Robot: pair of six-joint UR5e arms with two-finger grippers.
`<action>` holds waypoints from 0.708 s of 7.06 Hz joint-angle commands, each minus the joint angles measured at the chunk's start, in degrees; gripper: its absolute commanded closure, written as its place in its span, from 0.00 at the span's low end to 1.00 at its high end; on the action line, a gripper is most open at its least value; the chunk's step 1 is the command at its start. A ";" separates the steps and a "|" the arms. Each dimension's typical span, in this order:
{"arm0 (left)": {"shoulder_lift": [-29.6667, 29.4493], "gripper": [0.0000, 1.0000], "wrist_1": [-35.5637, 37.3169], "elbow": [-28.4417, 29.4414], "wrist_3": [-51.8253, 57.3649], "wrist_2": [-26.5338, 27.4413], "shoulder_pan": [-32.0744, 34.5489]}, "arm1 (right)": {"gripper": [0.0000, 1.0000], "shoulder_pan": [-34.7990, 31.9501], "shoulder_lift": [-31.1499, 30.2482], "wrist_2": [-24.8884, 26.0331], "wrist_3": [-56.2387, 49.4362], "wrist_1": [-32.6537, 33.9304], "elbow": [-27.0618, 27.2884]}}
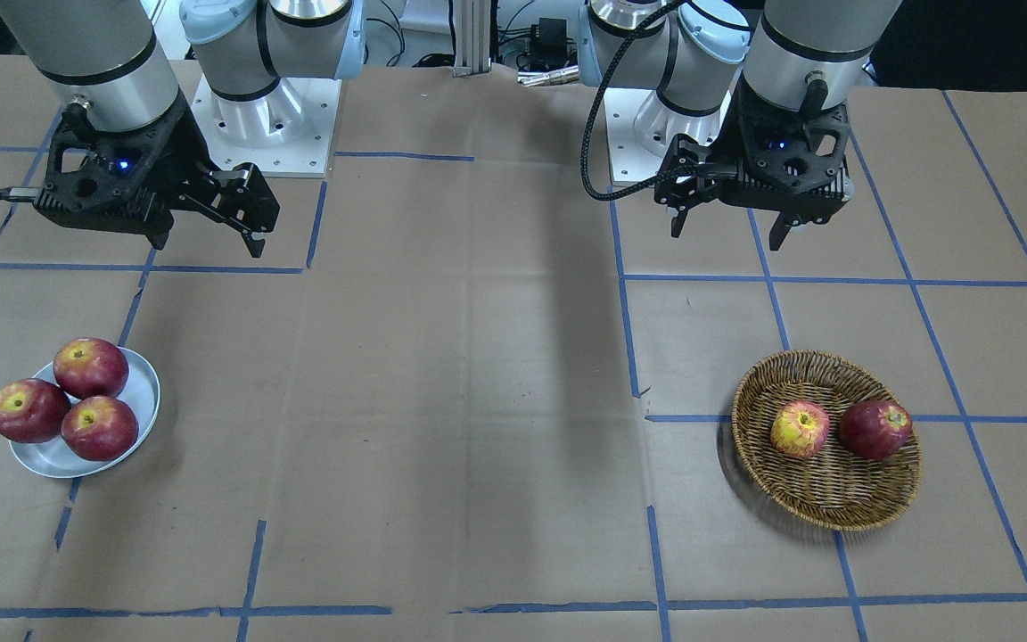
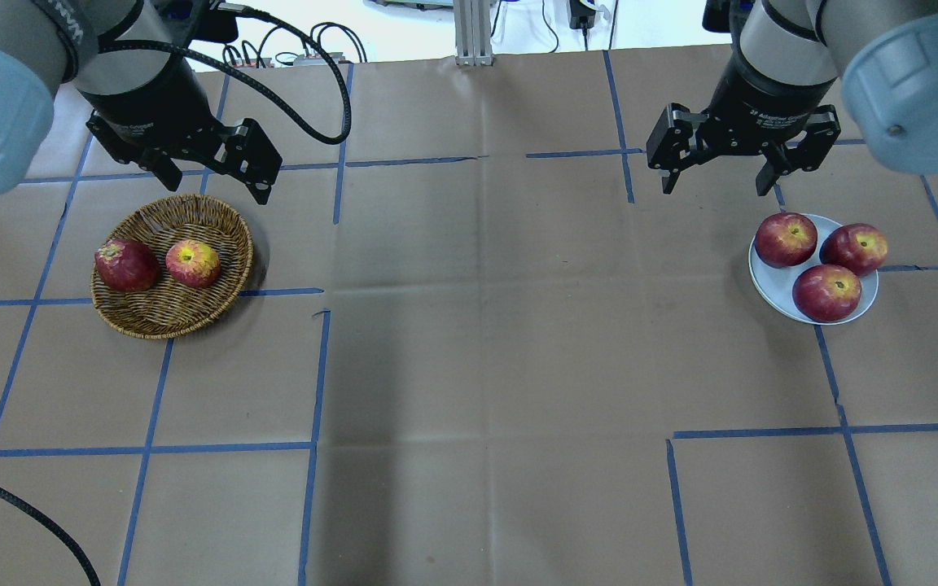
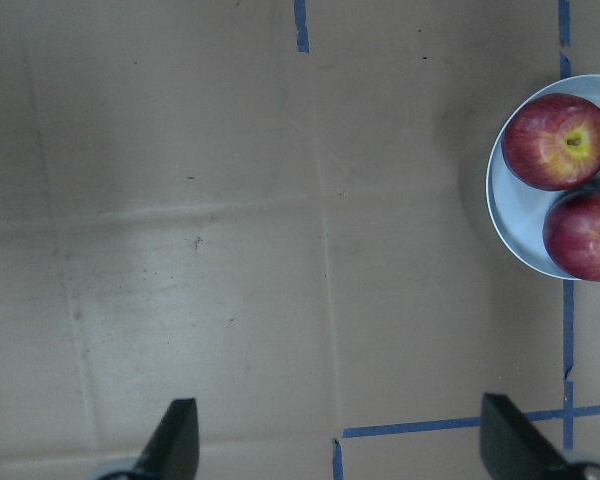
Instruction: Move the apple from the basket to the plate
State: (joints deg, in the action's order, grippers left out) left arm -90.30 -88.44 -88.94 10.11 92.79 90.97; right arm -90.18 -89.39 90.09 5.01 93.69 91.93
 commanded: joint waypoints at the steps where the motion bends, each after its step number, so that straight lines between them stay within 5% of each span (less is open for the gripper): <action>1: -1.79 0.01 0.63 -0.44 -0.09 -0.16 -0.09 | 0.00 0.00 0.00 0.00 0.00 0.00 0.00; 5: -0.05 0.01 0.63 -2.11 0.53 -0.07 -0.88 | 0.00 0.00 -0.09 0.00 0.00 0.00 0.00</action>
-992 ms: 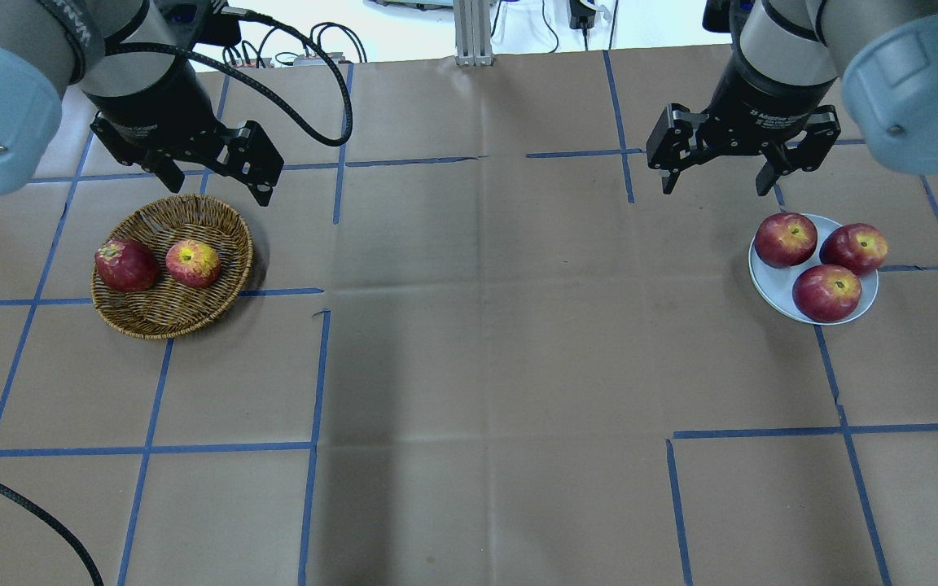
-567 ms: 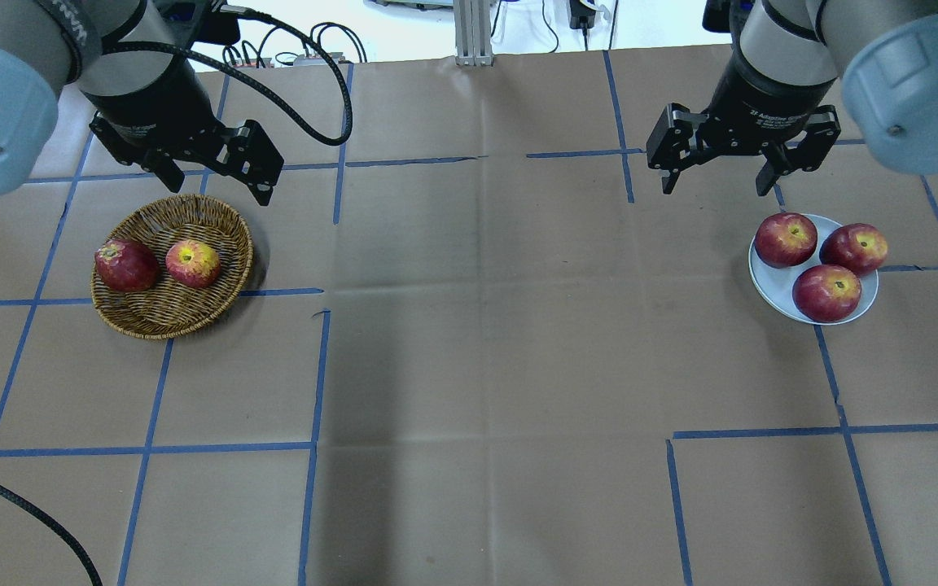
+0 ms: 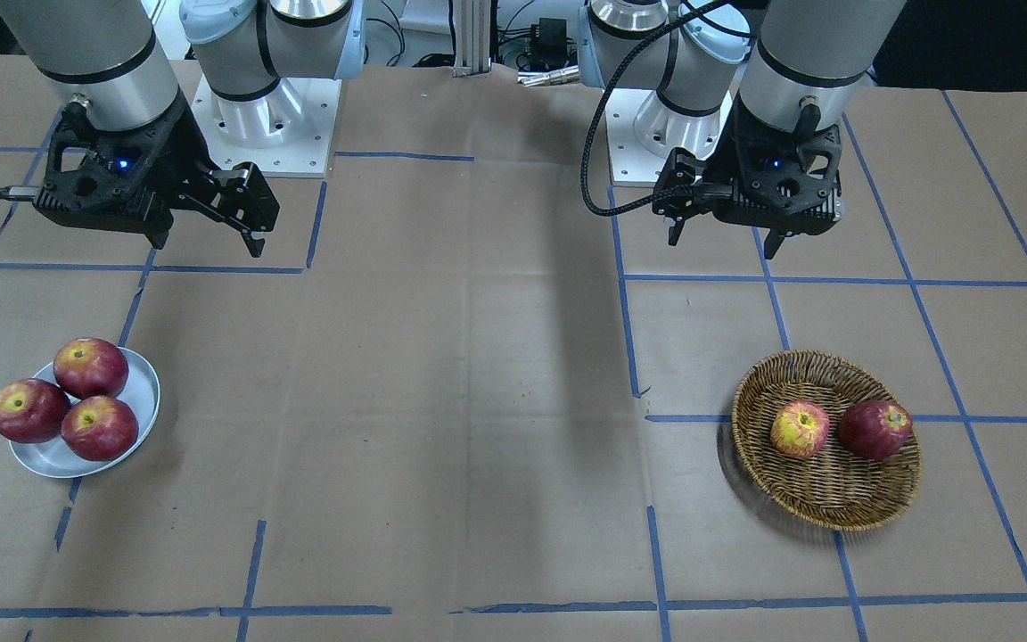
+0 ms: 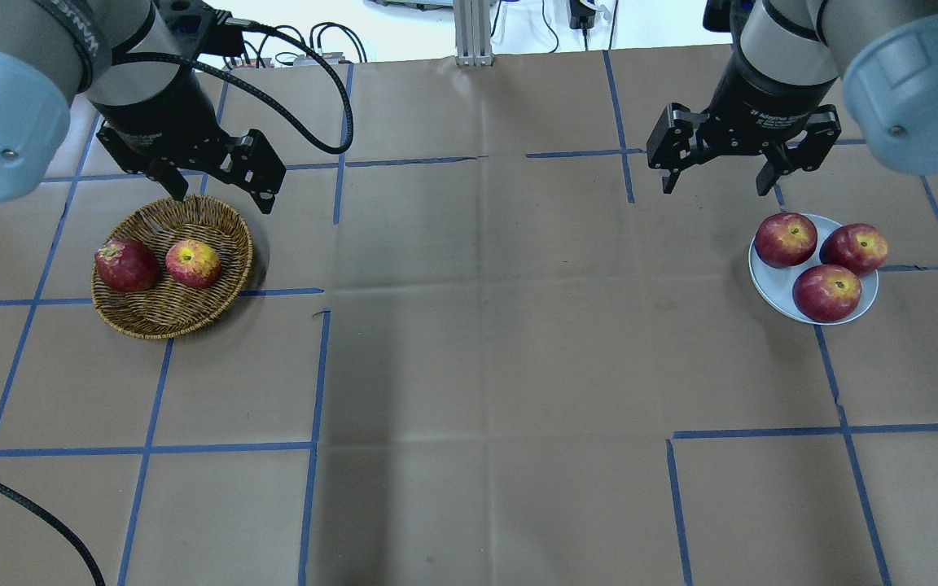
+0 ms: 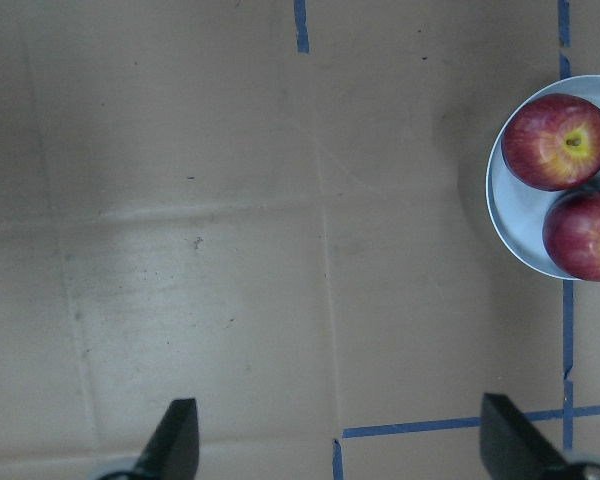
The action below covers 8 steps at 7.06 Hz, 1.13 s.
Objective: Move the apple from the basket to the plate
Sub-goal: 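Lower the left gripper over the yellow-red apple in the basket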
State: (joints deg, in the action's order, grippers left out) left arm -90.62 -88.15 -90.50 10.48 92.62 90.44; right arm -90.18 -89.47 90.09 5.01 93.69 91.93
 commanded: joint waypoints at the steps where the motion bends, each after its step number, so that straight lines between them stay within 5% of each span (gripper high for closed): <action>1: 0.27 0.01 -0.35 -0.64 0.25 0.36 -0.53 | 0.00 0.00 0.00 0.00 0.00 -0.09 0.00; 3: -1.82 0.01 0.51 -0.99 1.64 -0.25 -2.88 | 0.00 0.00 0.00 0.00 0.00 0.00 0.00; 5: -5.51 0.01 4.18 -2.39 14.78 0.01 -6.57 | 0.00 0.00 0.00 0.00 0.00 0.00 0.00; 8: -12.36 0.01 26.27 -12.21 29.40 -0.16 -16.24 | 0.00 0.00 0.00 0.00 0.00 0.00 0.00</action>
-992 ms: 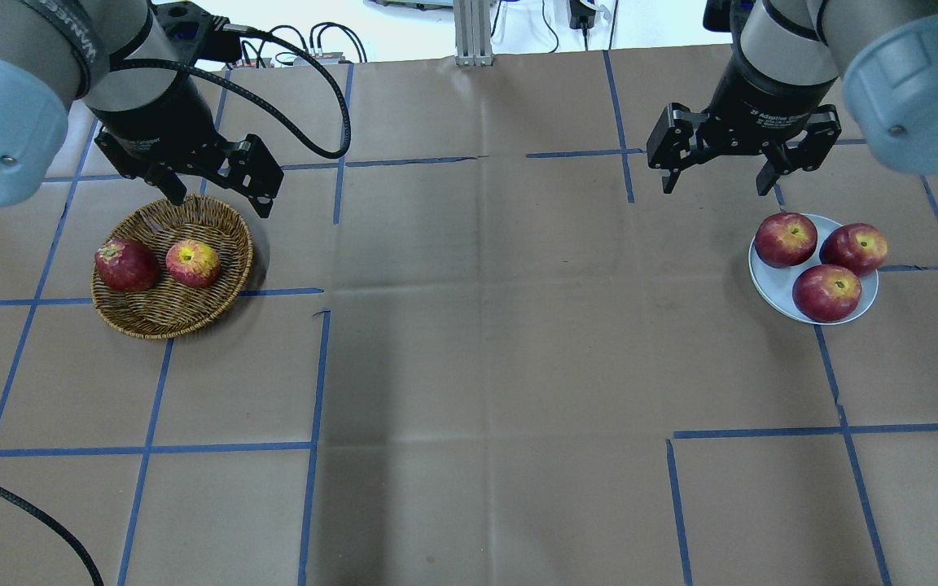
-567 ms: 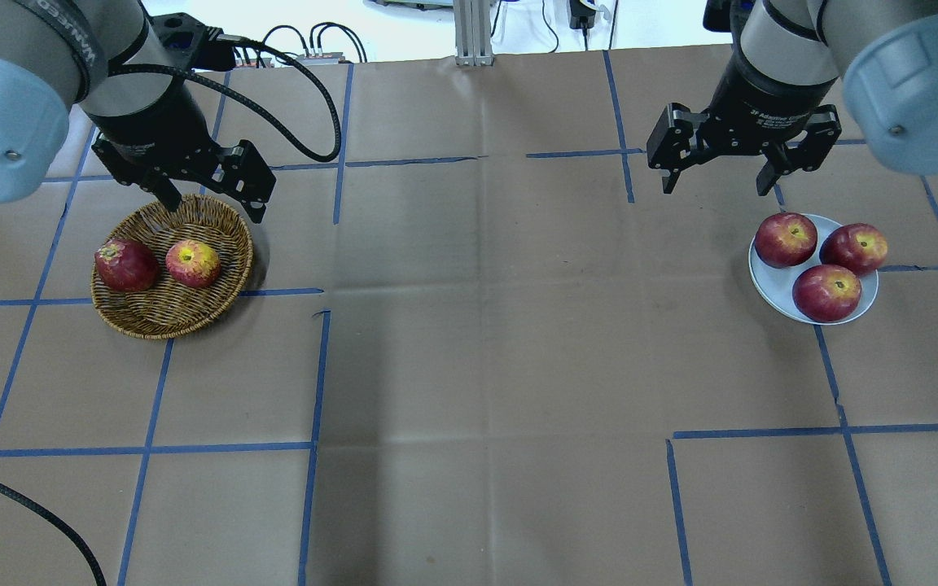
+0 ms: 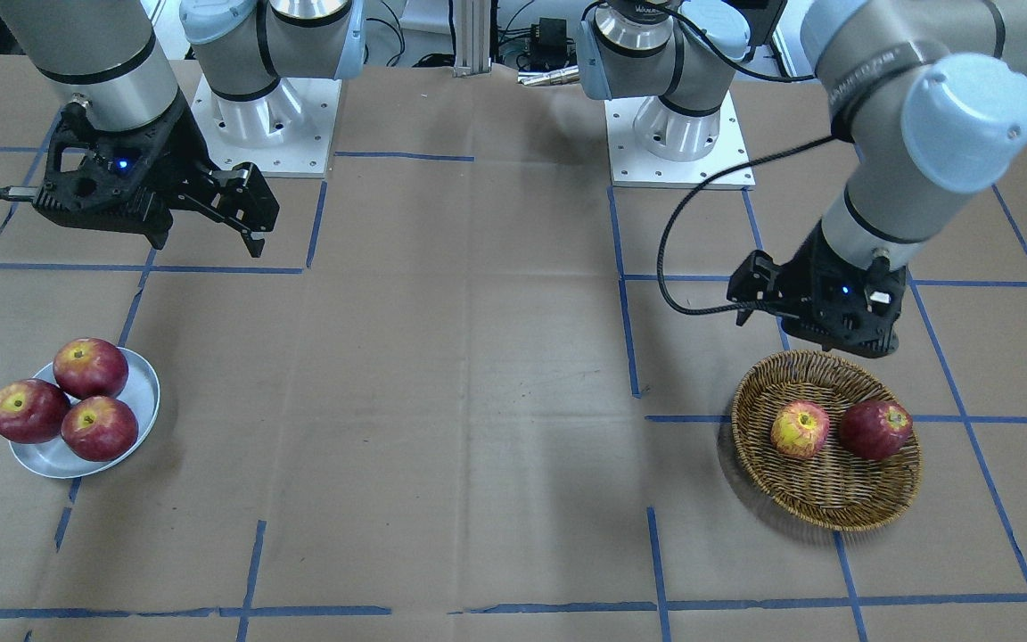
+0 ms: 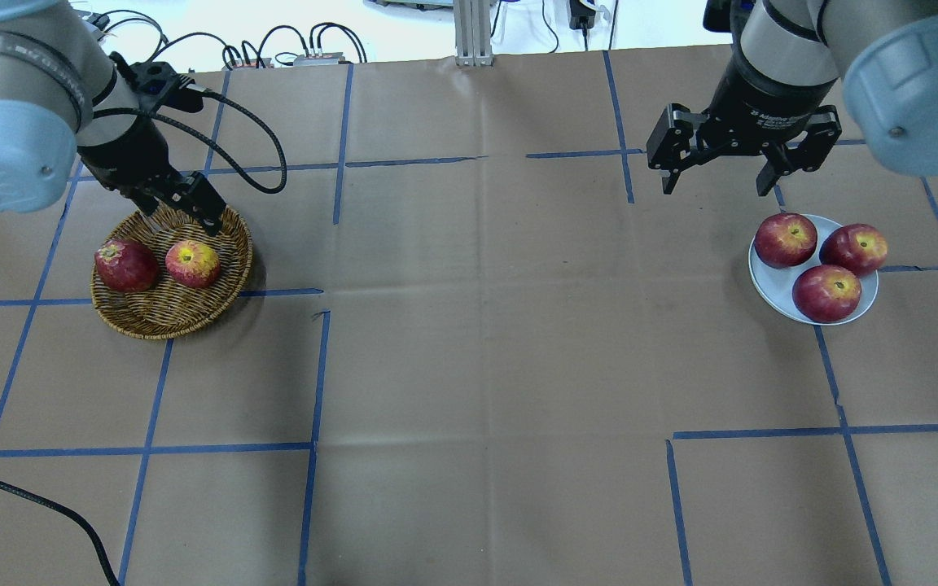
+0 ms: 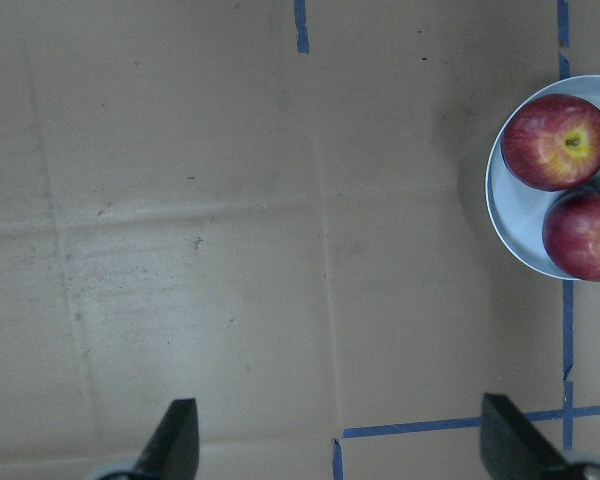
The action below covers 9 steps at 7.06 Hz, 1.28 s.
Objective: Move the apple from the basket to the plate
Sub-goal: 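Lower the left gripper over the yellow-red apple in the basket, then close the left gripper on the yellow-red apple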
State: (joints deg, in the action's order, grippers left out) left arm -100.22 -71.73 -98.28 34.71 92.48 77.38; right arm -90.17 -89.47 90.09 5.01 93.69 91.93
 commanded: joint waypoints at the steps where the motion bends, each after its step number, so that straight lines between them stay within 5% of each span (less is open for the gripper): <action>1: -4.87 0.01 14.47 -7.08 5.28 -0.19 -3.55 | 0.00 0.00 0.00 0.00 0.00 0.00 0.00; 4: -12.34 0.01 20.97 -7.71 6.42 0.07 -4.78 | 0.00 0.00 0.00 0.00 0.00 0.00 0.00; 9: -13.25 0.01 21.45 -7.10 6.60 -0.19 -4.87 | 0.00 0.00 0.00 0.00 0.00 -0.09 0.00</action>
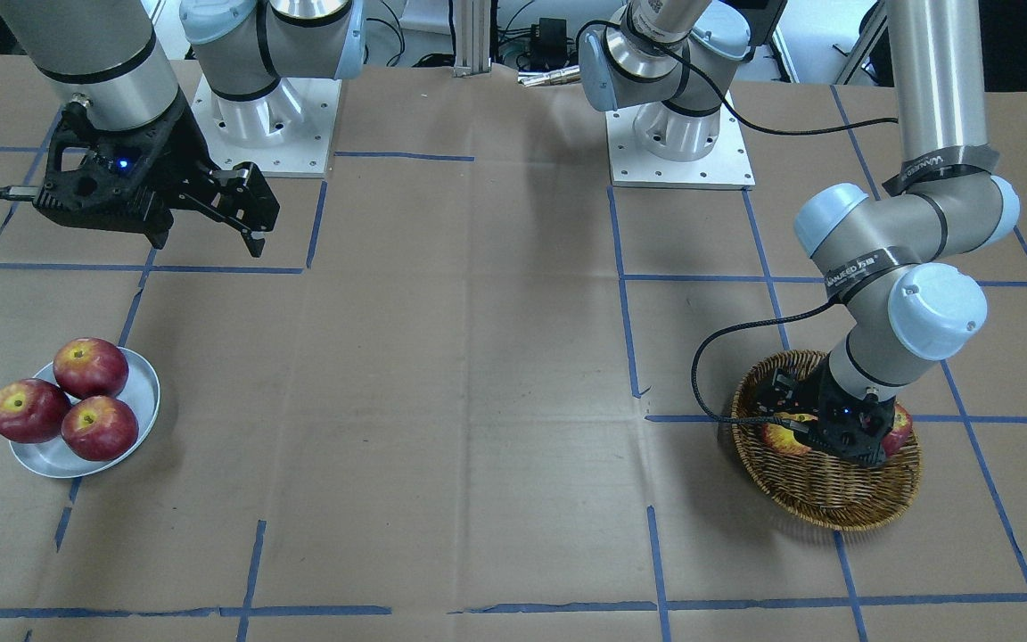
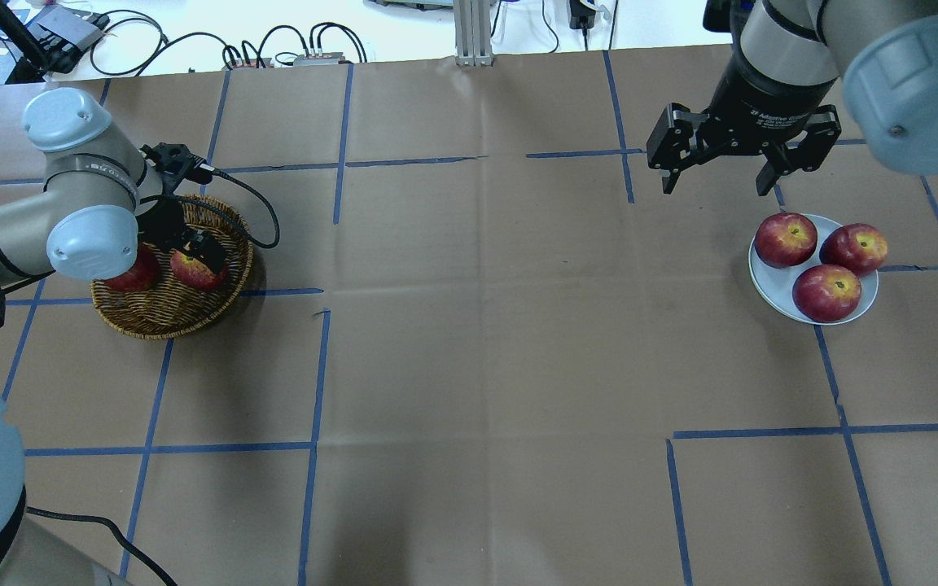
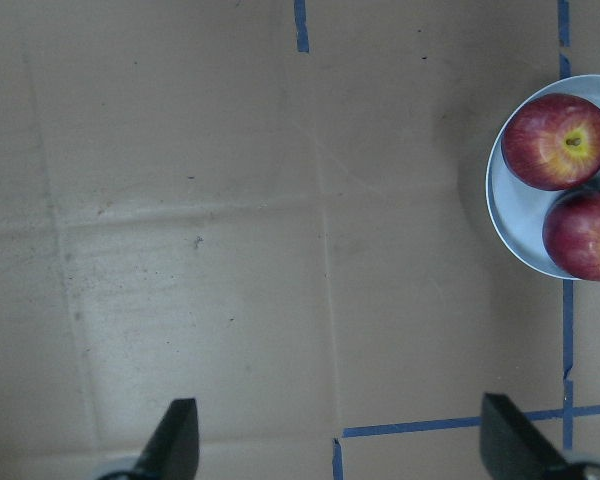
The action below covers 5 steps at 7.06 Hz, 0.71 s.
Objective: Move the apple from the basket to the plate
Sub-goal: 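Close the left gripper on the yellow-red apple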
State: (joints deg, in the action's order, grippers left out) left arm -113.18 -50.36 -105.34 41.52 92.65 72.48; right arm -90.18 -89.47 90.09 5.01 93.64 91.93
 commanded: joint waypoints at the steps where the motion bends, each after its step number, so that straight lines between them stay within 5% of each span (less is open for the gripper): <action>1: -0.46 0.01 0.09 -0.47 -0.47 -0.45 -0.06 | 0.00 0.00 0.00 0.00 0.00 0.05 0.00; 4: -0.02 0.50 0.09 -0.48 -0.39 -0.19 0.12 | 0.00 0.00 0.00 0.00 0.00 0.05 -0.09; 5: 0.76 0.53 -0.17 -0.04 -0.65 -0.45 0.47 | 0.00 0.00 0.00 0.00 0.00 0.05 0.00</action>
State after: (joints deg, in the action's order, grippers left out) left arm -113.16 -50.32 -105.71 40.99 92.32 72.62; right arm -90.18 -89.47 90.09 5.01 93.66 91.89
